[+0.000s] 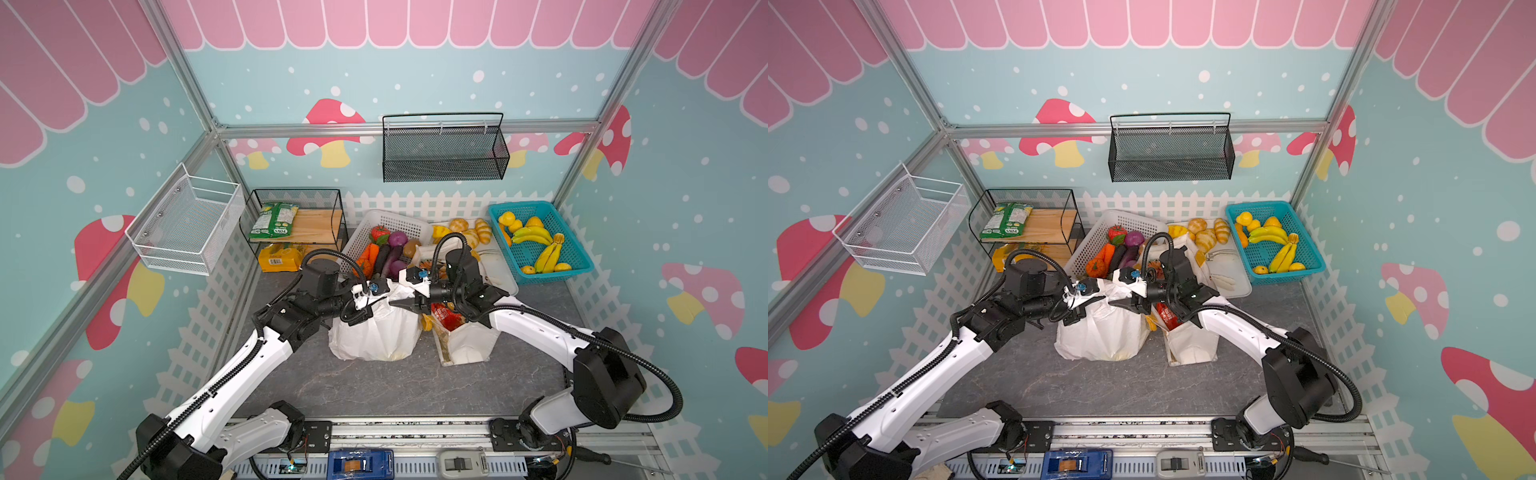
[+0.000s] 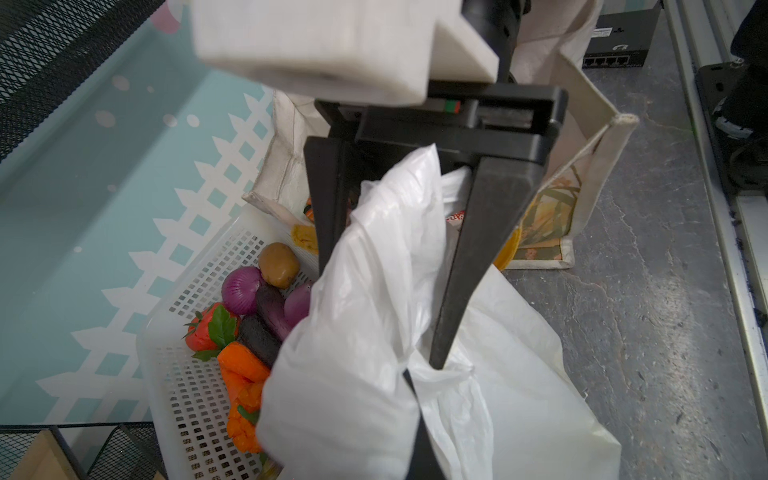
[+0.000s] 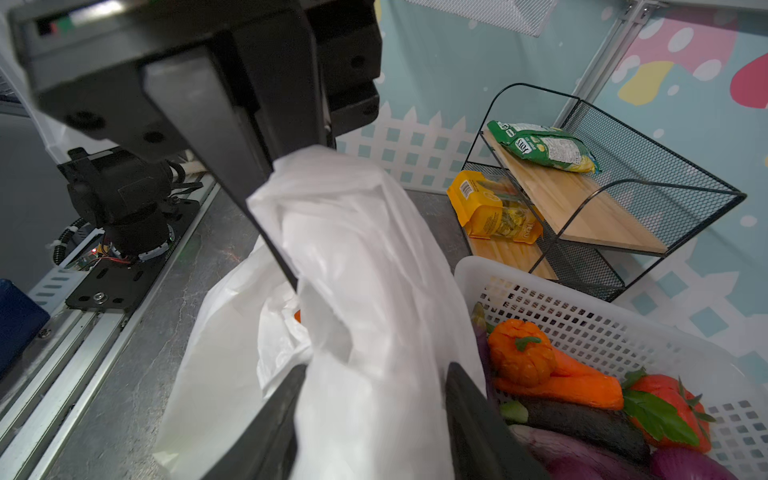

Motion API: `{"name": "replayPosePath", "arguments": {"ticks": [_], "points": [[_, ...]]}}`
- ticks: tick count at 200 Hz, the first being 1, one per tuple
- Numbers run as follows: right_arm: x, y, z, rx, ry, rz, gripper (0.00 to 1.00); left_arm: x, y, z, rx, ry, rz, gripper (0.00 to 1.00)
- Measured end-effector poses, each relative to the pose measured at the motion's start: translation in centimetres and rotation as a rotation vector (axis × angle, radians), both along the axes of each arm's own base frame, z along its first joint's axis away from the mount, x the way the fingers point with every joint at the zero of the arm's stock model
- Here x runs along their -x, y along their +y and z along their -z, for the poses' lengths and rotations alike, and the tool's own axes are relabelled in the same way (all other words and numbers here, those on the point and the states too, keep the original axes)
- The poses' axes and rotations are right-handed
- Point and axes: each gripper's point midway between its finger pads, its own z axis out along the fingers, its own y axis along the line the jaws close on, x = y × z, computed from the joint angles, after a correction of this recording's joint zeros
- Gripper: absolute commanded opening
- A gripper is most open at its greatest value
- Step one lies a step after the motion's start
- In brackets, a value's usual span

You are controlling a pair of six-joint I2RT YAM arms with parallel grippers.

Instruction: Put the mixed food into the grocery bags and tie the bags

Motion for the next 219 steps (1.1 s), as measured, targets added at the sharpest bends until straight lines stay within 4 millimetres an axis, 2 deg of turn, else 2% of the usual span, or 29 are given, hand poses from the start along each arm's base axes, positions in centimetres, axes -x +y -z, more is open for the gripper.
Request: {"name": "replayPosePath", "arguments": {"ticks": [25,42,50,62,74,105,125,165,188,219], "points": [[0.1,0.6,0.2,0.004,0.002,-0.011,0.27,-0.1,0.0,0.1,-0.001,0.002,-0.002,0.01],[-0.1,0.8,0.2,0.006,0.009,0.002,0.09,-0.1,0.1,0.1,0.000,0.006,-0.009,0.07],[-0.3,0.9,0.1,0.007,0.010,0.010,0.04,-0.2,0.1,0.1,-0.001,0.009,-0.017,0.13],[-0.7,0.8,0.2,0.011,0.025,0.039,0.00,-0.3,0.2,0.1,0.004,0.018,-0.033,0.22],[-1.2,0.8,0.3,0.013,0.032,0.066,0.00,-0.4,0.6,0.1,0.005,0.027,-0.065,0.28],[-1.8,0.6,0.1,-0.017,0.047,0.123,0.00,-0.5,2.3,0.4,-0.003,0.042,-0.174,0.34],[-1.6,0.4,0.0,-0.049,0.068,0.142,0.00,-0.5,3.1,1.1,-0.008,0.067,-0.225,0.28],[-1.5,0.9,-0.6,-0.095,0.104,0.195,0.00,-0.7,3.6,1.7,0.011,0.125,-0.295,0.00],[-1.5,1.5,-0.9,-0.107,0.111,0.233,0.00,-0.6,3.8,1.0,0.069,0.153,-0.335,0.00],[-1.4,2.1,-1.2,-0.120,0.109,0.268,0.00,-0.1,3.9,-1.0,0.223,0.178,-0.384,0.00]]}}
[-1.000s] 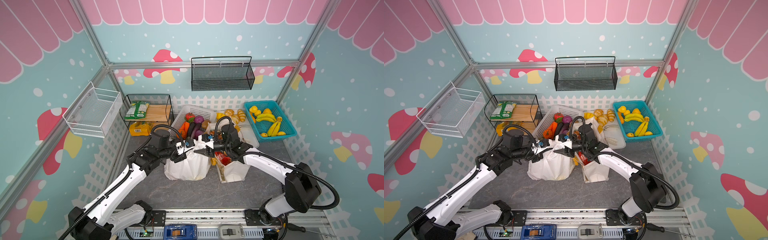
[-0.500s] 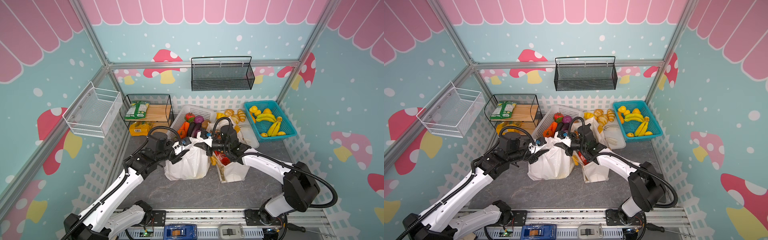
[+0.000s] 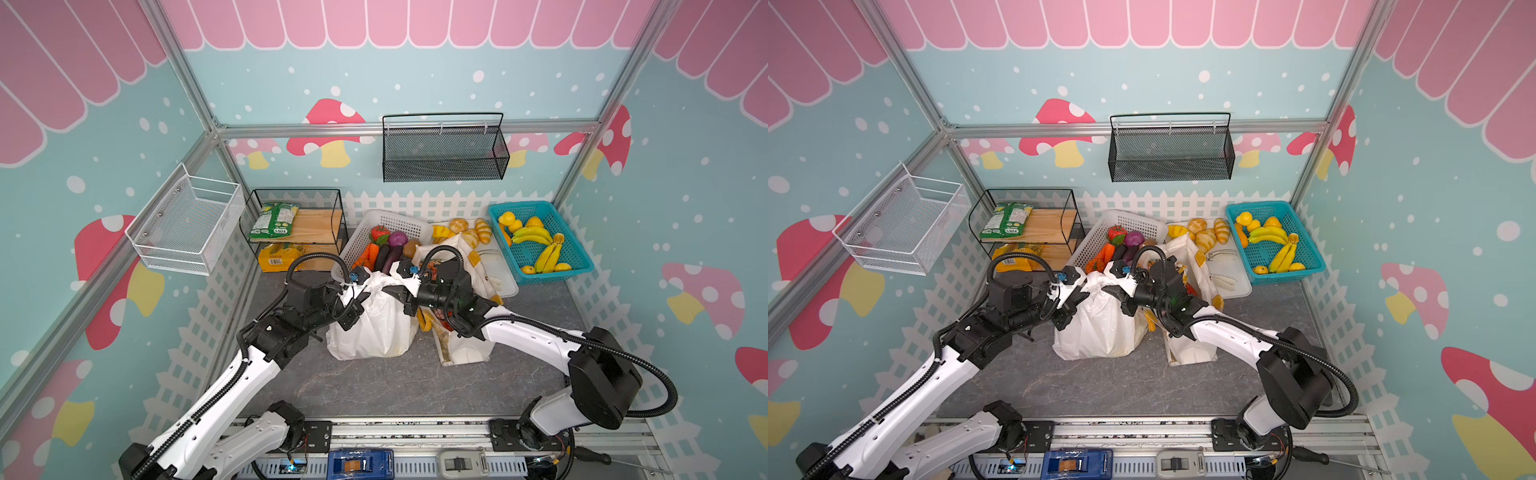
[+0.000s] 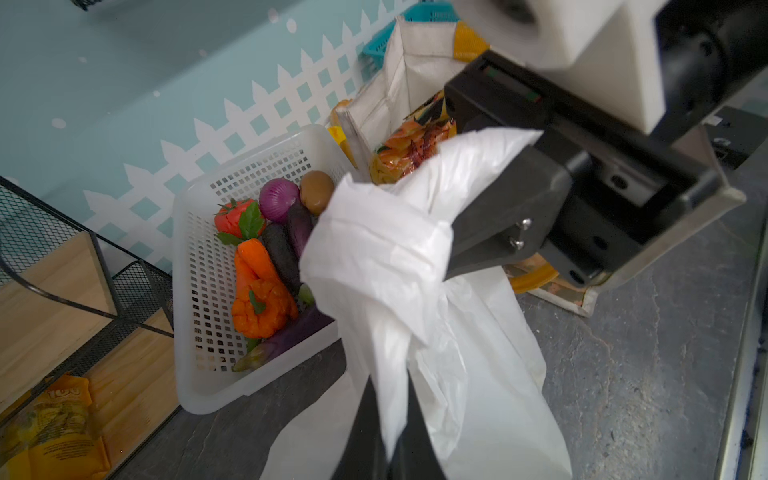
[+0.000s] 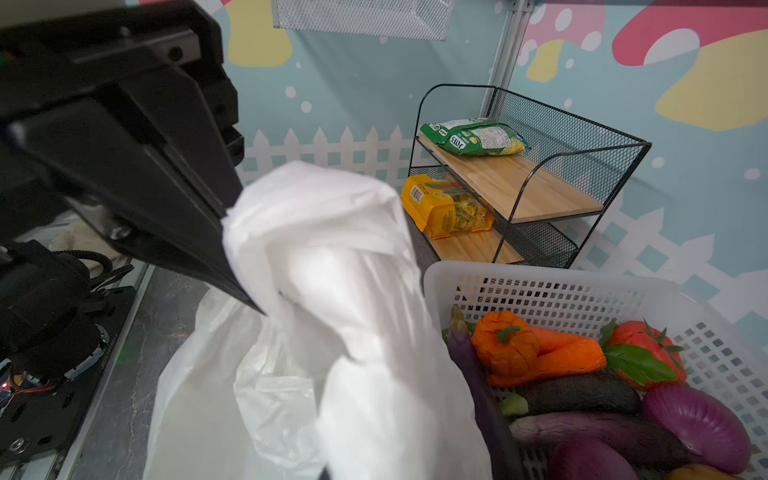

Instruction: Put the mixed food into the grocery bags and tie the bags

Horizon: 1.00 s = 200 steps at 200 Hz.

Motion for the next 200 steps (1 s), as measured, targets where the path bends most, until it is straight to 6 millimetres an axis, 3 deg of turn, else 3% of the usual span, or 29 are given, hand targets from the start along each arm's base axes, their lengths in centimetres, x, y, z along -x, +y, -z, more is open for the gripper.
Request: {"name": "replayPosePath", "arguments": {"ticks": [37,111,122,153,200], "points": [[0.1,0.6,-0.7,-0.037,0.012,0.022,0.00,1.0,-1.1,-1.4,0.144,0.024,-0.005,0.00],[1.0,1.1,-0.6,-0.121,0.065,-0.018,0.00,2.2,-3.6,-0.2,0.316,0.091,-0.002,0.00],[1.3,1.1,-0.6,-0.130,0.066,-0.032,0.00,2.2,-4.0,0.0,0.330,0.105,0.000,0.06],[1.4,0.5,-0.4,-0.151,0.051,-0.058,0.00,2.3,-4.2,0.6,0.320,0.127,0.003,0.35],[1.3,-1.0,0.4,-0.174,0.026,-0.077,0.00,3.8,-2.9,-0.3,0.245,0.127,0.046,0.58]]}}
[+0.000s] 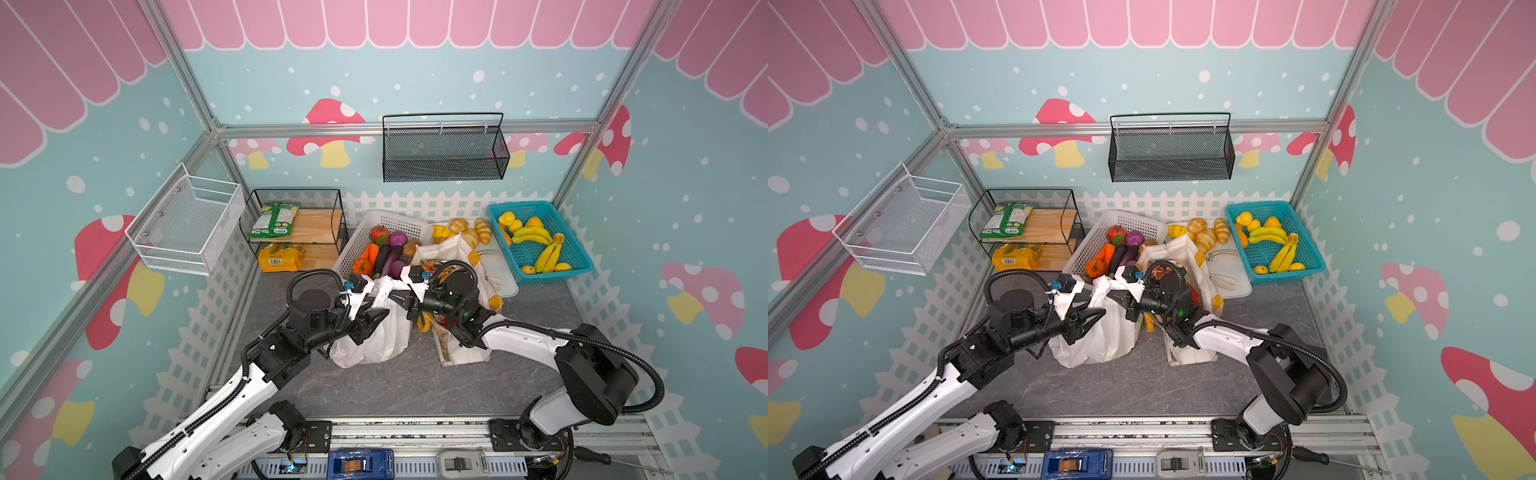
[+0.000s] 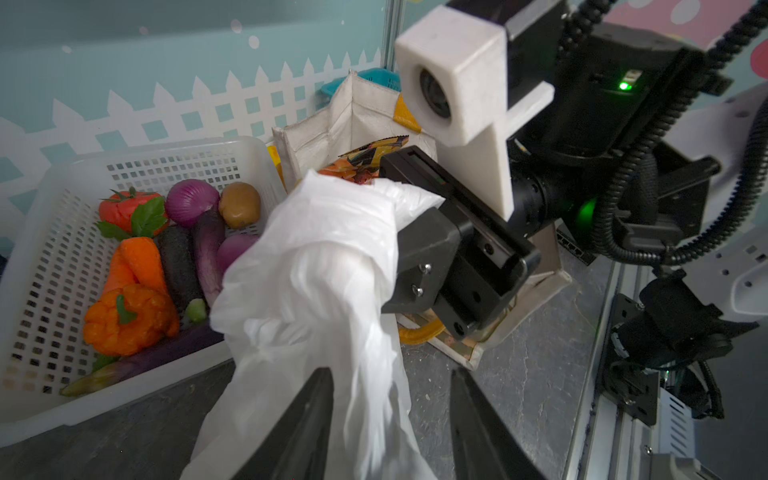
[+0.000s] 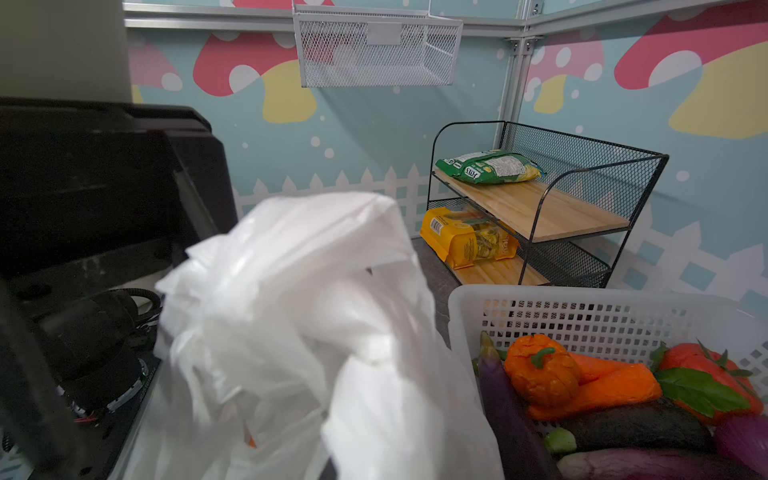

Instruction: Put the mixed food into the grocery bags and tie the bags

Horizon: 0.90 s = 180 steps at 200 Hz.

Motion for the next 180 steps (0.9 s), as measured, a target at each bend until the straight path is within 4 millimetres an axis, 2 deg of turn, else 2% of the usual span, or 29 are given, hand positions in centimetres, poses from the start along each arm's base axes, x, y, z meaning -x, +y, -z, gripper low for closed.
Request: {"name": "replayPosePath", "arguments": {"ticks": [17,41,72,97,133,156,180], "points": [[0.2,0.0,-0.5,-0.015,-0.018,-0.012,0.00,0.5,1.0,-1.1,-0.005,-0.026,0.002,0.64],[0.4,0.0,-0.9,-0.027,-0.034,-0.022,0.00,0.8,2.7,-2.3,-0.007,-0.060,-0.029,0.60],[0.5,0.0,-1.1,-0.033,-0.042,-0.029,0.00,-0.3,4.8,-3.2,-0.027,-0.093,-0.097,0.38],[0.6,0.1,-1.2,-0.039,-0.047,-0.035,0.00,-2.7,6.3,-2.8,-0.077,-0.087,-0.156,0.22],[0.8,0.1,-1.4,-0.045,-0.047,-0.046,0.00,-4.7,5.1,0.6,-0.182,-0.018,-0.072,0.20],[0.8,0.1,-1.3,-0.046,-0.036,-0.049,0.00,-4.5,3.8,1.9,-0.214,-0.005,0.009,0.20],[0.9,0.2,-1.3,-0.049,-0.023,-0.053,0.00,-3.5,2.3,1.8,-0.214,-0.028,0.085,0.20]]}}
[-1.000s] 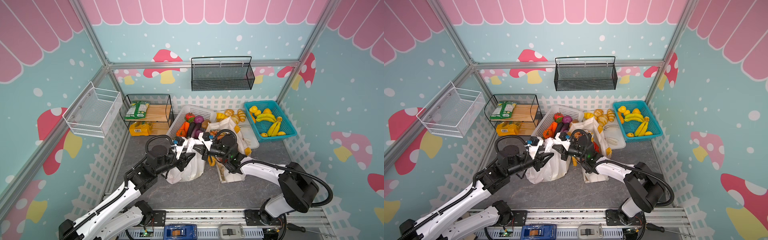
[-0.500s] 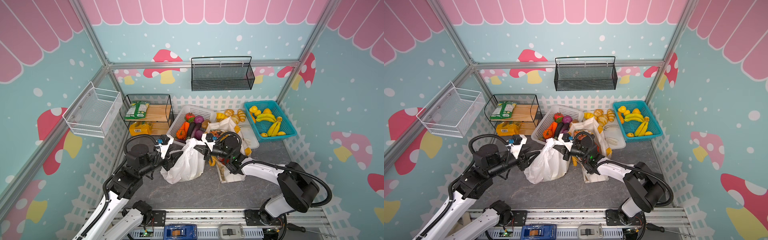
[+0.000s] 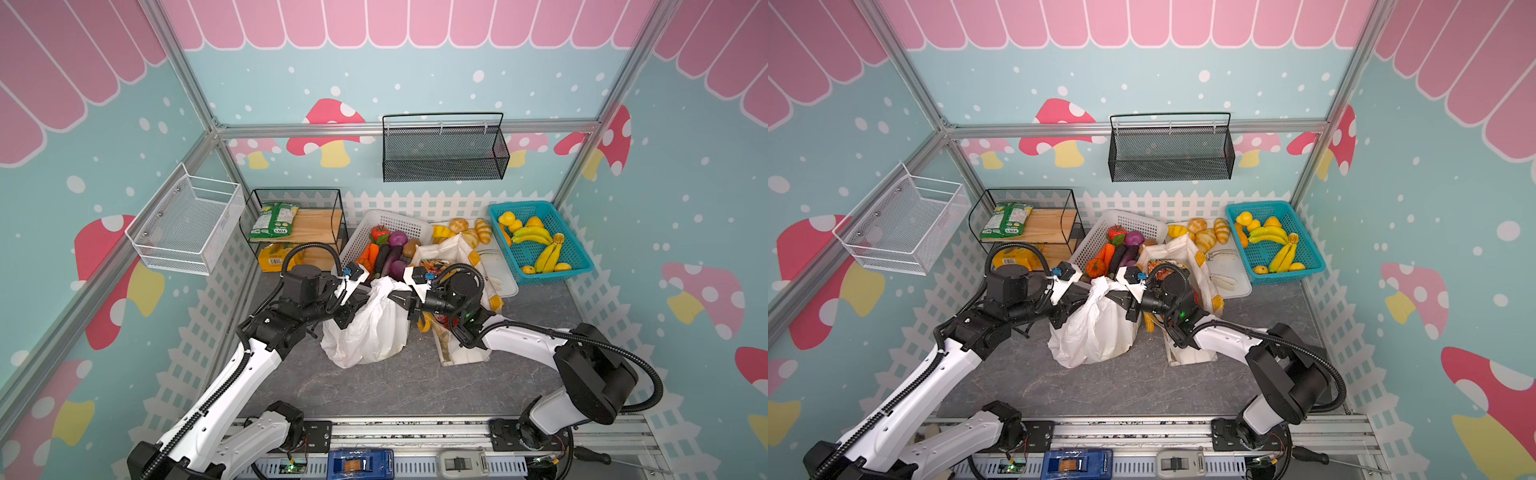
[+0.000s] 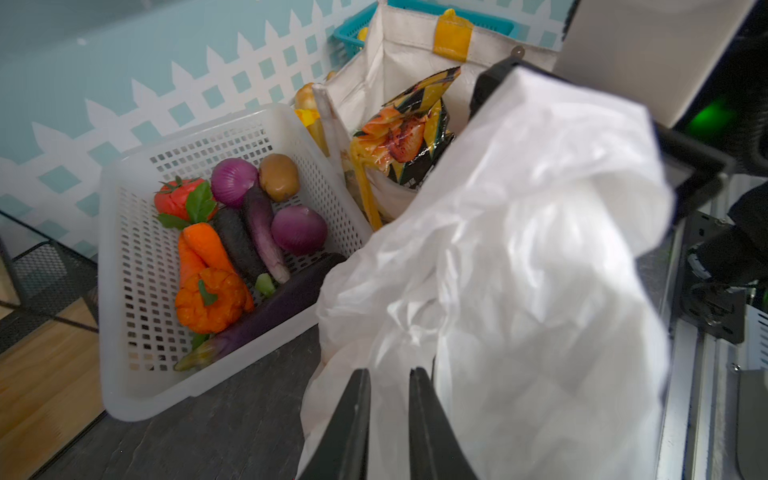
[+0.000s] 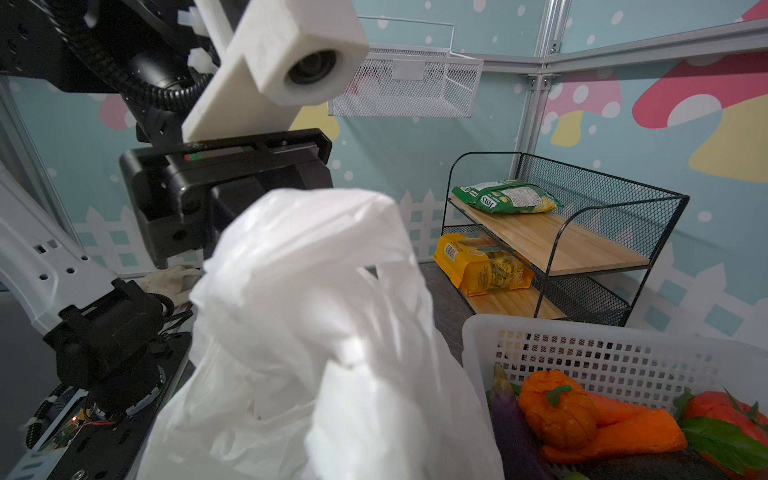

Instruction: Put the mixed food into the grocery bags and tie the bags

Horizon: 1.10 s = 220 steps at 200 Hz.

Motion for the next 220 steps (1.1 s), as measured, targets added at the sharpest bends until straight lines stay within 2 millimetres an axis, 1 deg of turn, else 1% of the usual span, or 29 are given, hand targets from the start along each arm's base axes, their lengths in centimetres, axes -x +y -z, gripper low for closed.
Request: {"name": "replayPosePath", "arguments": {"ticks": [17,34,52,71,95,111,131,159,190,220], "points": [[0.2,0.0,0.0,-0.003,0.014,-0.010,0.00,0.7,-1.1,-0.1,0.008,-0.014,0.042,0.21],[0.4,0.1,0.0,-0.006,0.032,-0.026,0.00,1.4,-1.8,0.5,0.015,-0.013,0.060,0.23],[0.8,0.1,-0.1,-0.014,0.055,-0.049,0.00,1.6,-2.0,1.3,0.029,-0.011,0.031,0.28],[1.2,0.2,-0.7,-0.043,0.075,-0.080,0.00,1.9,-2.3,2.1,0.041,-0.014,-0.003,0.29],[1.7,0.3,-1.2,-0.076,0.097,-0.117,0.00,2.5,-3.3,2.3,0.070,-0.032,-0.018,0.31],[1.9,0.4,-1.3,-0.087,0.110,-0.134,0.00,2.5,-3.7,2.3,0.093,-0.048,-0.041,0.31],[2.1,0.4,-1.4,-0.094,0.122,-0.148,0.00,1.9,-3.7,2.6,0.118,-0.060,-0.089,0.31],[2.3,0.3,-1.2,-0.096,0.125,-0.153,0.00,1.4,-3.0,2.6,0.152,-0.092,-0.146,0.31],[2.4,0.2,-1.4,-0.101,0.116,-0.158,0.00,1.4,-2.1,1.3,0.167,-0.151,-0.178,0.31],[2.6,0.2,-1.4,-0.100,0.113,-0.167,0.00,1.6,-1.6,0.2,0.158,-0.213,-0.173,0.30]]}}
